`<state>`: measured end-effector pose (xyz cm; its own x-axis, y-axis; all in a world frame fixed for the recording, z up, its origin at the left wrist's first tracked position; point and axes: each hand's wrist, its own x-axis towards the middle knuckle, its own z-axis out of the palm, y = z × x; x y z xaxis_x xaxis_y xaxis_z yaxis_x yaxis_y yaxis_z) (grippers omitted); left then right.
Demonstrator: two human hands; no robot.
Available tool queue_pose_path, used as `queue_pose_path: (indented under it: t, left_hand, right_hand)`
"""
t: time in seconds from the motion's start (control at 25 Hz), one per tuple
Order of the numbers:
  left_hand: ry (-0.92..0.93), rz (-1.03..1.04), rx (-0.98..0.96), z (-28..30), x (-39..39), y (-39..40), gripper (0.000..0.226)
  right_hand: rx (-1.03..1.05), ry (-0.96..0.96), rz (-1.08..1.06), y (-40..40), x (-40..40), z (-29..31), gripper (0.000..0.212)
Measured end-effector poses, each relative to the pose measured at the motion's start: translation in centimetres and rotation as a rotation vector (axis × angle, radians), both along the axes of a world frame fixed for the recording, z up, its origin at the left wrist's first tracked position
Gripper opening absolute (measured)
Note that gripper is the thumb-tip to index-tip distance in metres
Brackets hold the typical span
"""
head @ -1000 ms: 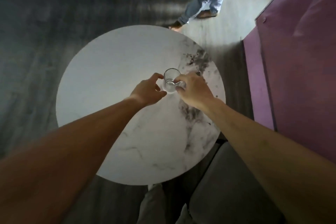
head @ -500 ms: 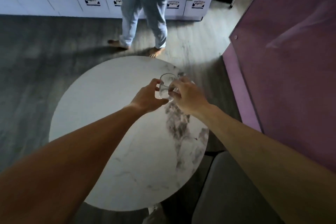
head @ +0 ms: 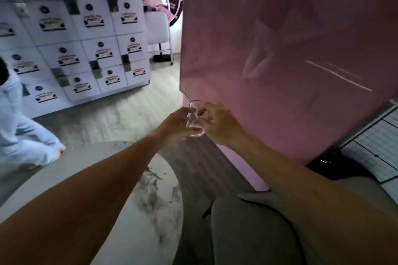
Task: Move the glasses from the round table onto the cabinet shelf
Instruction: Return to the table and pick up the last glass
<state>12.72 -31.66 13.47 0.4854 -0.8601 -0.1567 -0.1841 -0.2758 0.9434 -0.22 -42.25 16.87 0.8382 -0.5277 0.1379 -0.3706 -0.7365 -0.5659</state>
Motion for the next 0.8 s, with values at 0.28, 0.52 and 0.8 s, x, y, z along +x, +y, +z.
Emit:
queue_pose_path:
  t: [0.28,0.52,0.8]
  left_hand:
    - [-0.097,-0.371,-0.081,7.6,-17.0,-9.9,0.060]
    - [-0.177,-0.661,-0.096,9.7,-37.8,-10.4,0.061]
    - [-0.171,-1.041,-0.179,10.7,-60.9,-5.2,0.037]
  right_hand:
    - [-0.024,-0.132,-0.347,-4.0,-20.5,7.6,0.016]
    - [-0.120,-0.159,-0.639,0.9,-42.0,9.6,0.015]
    - [-0.102,-0.141,-0.937,11.7,-64.3,10.7,0.010]
